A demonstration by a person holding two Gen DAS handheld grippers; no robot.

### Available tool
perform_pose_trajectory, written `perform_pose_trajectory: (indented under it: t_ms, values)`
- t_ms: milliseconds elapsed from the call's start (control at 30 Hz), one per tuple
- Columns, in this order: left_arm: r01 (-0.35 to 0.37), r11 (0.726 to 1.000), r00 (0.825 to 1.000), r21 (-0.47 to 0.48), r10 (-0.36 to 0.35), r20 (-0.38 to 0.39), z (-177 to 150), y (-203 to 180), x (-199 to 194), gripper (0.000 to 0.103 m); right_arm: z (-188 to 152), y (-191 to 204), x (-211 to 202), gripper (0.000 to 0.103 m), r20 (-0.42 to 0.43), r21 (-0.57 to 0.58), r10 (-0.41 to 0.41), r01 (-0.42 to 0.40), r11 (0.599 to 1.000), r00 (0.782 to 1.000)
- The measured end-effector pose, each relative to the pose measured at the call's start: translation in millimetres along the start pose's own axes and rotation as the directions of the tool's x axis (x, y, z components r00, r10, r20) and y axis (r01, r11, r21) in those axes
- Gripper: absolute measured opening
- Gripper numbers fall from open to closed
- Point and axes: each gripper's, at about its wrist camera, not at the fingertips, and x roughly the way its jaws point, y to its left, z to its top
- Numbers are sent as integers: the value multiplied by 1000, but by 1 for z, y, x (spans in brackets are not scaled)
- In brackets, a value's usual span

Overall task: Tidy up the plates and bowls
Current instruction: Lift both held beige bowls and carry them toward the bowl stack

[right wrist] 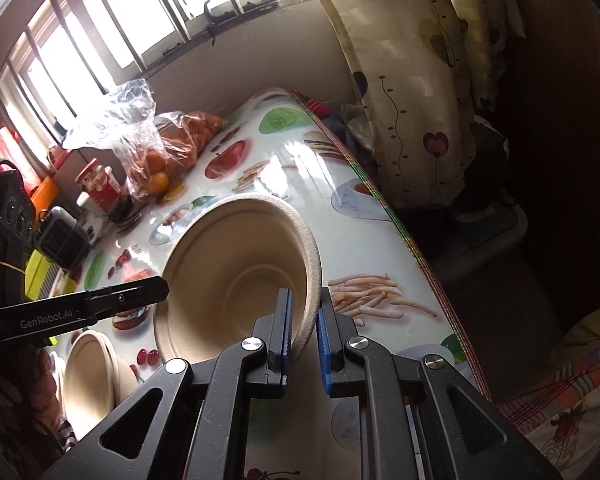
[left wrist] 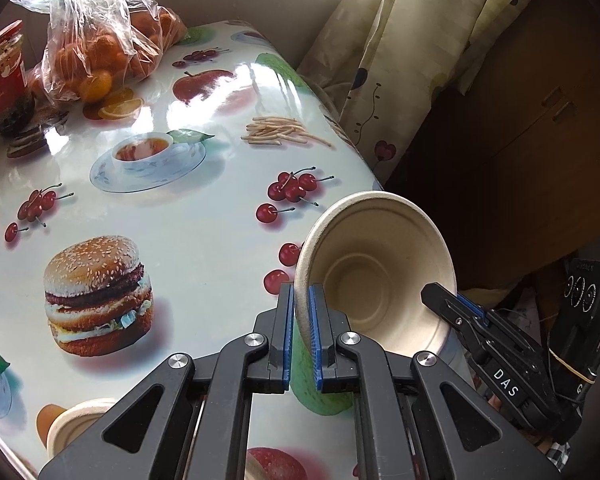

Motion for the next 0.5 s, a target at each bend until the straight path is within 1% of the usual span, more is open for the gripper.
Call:
perform_pose_trajectory:
  t_ms: [200, 333, 500]
  values:
    - [3, 1000, 1000, -1, -3, 14, -4, 1, -10, 8, -3, 7, -9, 12, 14, -7, 9, -9, 1000, 1000]
    - [-8, 1000, 999, 7, 8, 35, -9, 1, -20, 8, -4, 14, -15, 11, 23, -17, 18, -17, 1000, 1000]
    - [-5, 1000, 998, -1, 5, 55, -14, 5, -33, 8, -6, 26, -24, 11, 38, -33, 29, -28, 999, 999]
